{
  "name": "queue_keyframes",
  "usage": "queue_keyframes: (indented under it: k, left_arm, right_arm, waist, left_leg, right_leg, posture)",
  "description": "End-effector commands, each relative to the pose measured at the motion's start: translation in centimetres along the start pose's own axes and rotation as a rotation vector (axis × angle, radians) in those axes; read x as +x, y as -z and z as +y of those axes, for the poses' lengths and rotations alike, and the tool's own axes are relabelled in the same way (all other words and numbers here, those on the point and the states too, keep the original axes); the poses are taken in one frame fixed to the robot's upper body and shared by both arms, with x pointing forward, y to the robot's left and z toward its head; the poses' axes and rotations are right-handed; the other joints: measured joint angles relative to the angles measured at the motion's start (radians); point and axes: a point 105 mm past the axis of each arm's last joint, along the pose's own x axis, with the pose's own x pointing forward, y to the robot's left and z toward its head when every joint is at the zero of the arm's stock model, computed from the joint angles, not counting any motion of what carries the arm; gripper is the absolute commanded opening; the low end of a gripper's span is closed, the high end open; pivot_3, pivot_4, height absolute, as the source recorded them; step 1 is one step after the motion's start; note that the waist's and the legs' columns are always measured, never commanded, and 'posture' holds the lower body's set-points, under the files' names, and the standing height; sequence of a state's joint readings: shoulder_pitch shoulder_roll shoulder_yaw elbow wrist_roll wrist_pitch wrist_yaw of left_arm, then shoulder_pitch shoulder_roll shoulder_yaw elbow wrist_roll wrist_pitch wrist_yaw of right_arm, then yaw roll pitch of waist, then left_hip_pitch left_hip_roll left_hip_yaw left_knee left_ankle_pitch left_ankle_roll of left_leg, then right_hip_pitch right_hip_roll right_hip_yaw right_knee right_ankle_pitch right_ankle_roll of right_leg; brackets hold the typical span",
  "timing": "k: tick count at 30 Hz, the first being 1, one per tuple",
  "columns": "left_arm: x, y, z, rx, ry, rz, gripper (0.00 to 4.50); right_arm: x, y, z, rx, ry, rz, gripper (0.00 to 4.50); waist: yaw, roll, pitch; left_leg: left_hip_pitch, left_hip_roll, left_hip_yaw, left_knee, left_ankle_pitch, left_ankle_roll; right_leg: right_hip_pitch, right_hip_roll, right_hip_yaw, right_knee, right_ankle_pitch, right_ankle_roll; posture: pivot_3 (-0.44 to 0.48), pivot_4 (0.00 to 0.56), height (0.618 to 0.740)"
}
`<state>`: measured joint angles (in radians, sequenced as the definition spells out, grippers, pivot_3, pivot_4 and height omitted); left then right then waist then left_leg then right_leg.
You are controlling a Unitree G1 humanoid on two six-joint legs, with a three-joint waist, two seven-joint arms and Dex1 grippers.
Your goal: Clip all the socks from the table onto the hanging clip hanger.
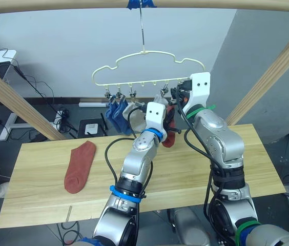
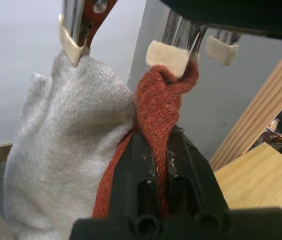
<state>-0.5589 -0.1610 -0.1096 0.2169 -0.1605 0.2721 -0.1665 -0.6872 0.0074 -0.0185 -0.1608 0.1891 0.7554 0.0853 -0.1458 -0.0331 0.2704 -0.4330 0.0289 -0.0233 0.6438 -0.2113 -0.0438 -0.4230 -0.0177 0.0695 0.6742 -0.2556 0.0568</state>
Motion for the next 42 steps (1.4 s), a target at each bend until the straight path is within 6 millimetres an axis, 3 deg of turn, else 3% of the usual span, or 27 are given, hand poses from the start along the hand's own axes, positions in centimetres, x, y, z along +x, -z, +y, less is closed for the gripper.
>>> queue_keyframes:
  k: [1, 10, 15, 25, 31, 35, 42]
  left_arm:
    - [1.0, -2.6, -2.3, -0.024, 0.066, -0.09, 0.0]
    - [1.1, -2.5, -2.2, -0.007, 0.063, -0.085, 0.0]
    - [1.1, -2.1, -2.0, 0.01, 0.068, -0.072, 0.0]
    - [0.7, -1.8, -2.2, 0.052, 0.121, -0.058, 2.87]
    - [-0.4, -1.7, -2.1, 0.095, 0.183, -0.048, 2.87]
    - [-2.1, -3.0, -1.9, 0.202, 0.319, -0.081, 2.87]
    - [-6.0, -5.0, -0.7, 0.279, 0.479, -0.072, 2.87]
  right_arm:
    - [-0.5, -1.5, 0.5, 0.021, -0.023, -0.058, 0.18]
    - [-0.7, -2.2, 0.6, 0.046, -0.027, -0.088, 3.31]
    - [-1.6, -3.0, 0.3, 0.054, -0.037, -0.112, 3.31]
    - [-4.1, -3.0, 0.6, 0.022, -0.12, -0.067, 3.37]
    - [-6.1, -3.1, 0.5, -0.024, -0.177, -0.046, 3.37]
    - [-7.4, -4.0, -0.2, -0.092, -0.171, -0.085, 3.37]
    - [-7.4, -3.5, -1.7, -0.183, -0.072, -0.084, 3.37]
  waist:
    - [0.0, 0.0, 0.0]
    - [0.0, 0.0, 0.0]
    - [0.0, 0.0, 0.0]
    - [-0.001, 0.0, 0.0]
    - [-0.001, 0.0, 0.0]
    - [-0.007, 0.0, 0.0]
    - [-0.019, 0.0, 0.0]
  left_leg:
    - [0.0, 0.0, 0.0, 0.0, 0.0, 0.0]
    - [0.0, 0.0, 0.0, 0.0, 0.0, 0.0]
    - [0.0, 0.0, 0.0, 0.0, 0.0, 0.0]
    - [0.0, 0.0, 0.0, 0.0, 0.0, 0.0]
    - [0.0, 0.0, 0.0, 0.0, 0.0, 0.0]
    - [0.0, 0.0, 0.0, 0.0, 0.0, 0.0]
    - [0.0, 0.0, 0.0, 0.0, 0.0, 0.0]
  right_leg:
    - [0.0, 0.0, 0.0, 0.0, 0.0, 0.0]
    - [0.0, 0.0, 0.0, 0.0, 0.0, 0.0]
    - [0.0, 0.0, 0.0, 0.0, 0.0, 0.0]
    - [0.0, 0.0, 0.0, 0.0, -0.002, 0.004]
    - [0.0, 0.0, 0.0, -0.001, -0.003, 0.004]
    - [0.0, 0.0, 0.0, 0.0, -0.003, 0.004]
    - [0.0, 0.0, 0.0, 0.0, -0.003, 0.005]
  posture:
    - [-0.224, 0.24, 0.74]
    - [-0.222, 0.239, 0.74]
    - [-0.225, 0.239, 0.74]
    - [-0.231, 0.24, 0.74]
    - [-0.23, 0.24, 0.74]
    - [-0.234, 0.242, 0.74]
    - [-0.233, 0.239, 0.74]
